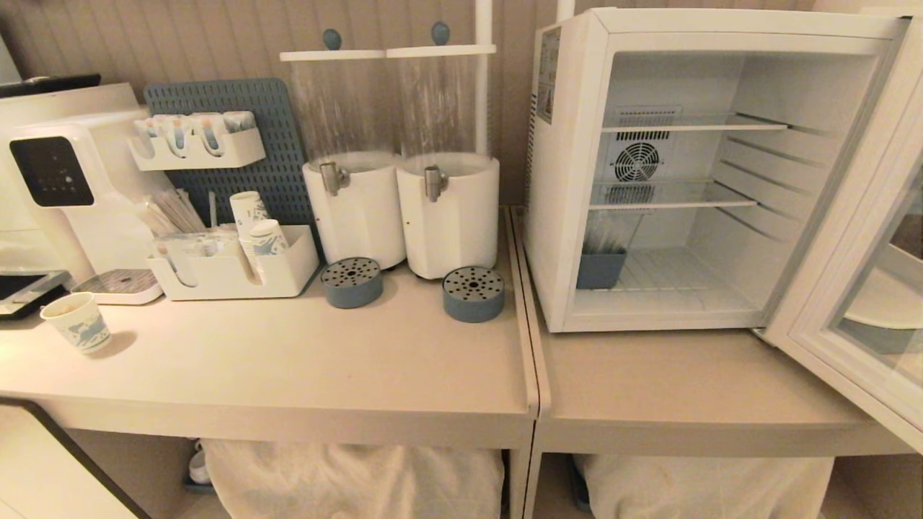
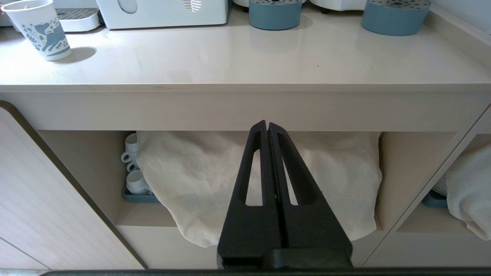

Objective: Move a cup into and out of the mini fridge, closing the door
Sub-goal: Place the paper cup on the table

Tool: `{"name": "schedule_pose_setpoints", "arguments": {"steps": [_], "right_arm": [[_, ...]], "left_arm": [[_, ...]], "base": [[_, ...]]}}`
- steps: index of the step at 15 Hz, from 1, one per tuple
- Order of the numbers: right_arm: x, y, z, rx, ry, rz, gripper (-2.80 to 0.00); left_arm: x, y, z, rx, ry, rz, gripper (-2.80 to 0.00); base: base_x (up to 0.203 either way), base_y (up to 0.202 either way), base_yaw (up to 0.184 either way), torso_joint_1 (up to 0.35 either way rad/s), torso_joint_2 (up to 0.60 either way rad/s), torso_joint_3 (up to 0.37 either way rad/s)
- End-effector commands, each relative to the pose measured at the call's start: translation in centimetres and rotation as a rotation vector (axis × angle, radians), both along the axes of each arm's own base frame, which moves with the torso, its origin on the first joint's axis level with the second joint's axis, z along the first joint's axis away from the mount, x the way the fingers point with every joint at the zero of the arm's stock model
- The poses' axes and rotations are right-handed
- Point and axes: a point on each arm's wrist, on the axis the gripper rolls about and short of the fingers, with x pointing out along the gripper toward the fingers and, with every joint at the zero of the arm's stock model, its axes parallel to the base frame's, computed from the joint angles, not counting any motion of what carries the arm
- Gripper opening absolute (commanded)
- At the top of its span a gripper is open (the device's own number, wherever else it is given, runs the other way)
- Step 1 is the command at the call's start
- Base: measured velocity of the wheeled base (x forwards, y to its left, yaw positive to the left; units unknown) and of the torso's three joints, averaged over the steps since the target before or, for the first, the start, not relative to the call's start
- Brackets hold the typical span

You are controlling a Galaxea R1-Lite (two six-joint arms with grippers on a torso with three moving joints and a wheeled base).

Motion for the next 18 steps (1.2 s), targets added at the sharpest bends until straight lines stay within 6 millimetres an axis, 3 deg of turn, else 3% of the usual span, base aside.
{"name": "schedule_pose_setpoints", "arguments": {"steps": [1,6,9,11,18], "right_arm": [[-1.5,0.1,-1.6,-0.001,-0.123,0.028,-2.80],[0.6,0.3,-5.9,-0.032,-0.017,0.125,-2.80],[0.6,0.3,-6.3,-0.056,0.046,0.120,-2.80],[0.6,0.3,-6.9,-0.162,0.093,0.109,-2.80],[0.5,0.3,-7.0,-0.154,0.126,0.111,-2.80]], "left_arm": [[0.0,0.0,0.0,0.000,-0.002,0.000,-2.80],[0.0,0.0,0.0,0.000,-0.002,0.000,-2.80],[0.0,0.0,0.0,-0.001,-0.002,0.000,-2.80],[0.0,0.0,0.0,-0.001,-0.002,0.000,-2.80],[0.0,0.0,0.0,0.002,-0.002,0.000,-2.80]], "base": [[0.000,0.000,0.000,0.000,0.00,0.000],[0.000,0.000,0.000,0.000,0.00,0.000],[0.000,0.000,0.000,0.000,0.00,0.000],[0.000,0.000,0.000,0.000,0.00,0.000],[0.000,0.000,0.000,0.000,0.00,0.000]]}}
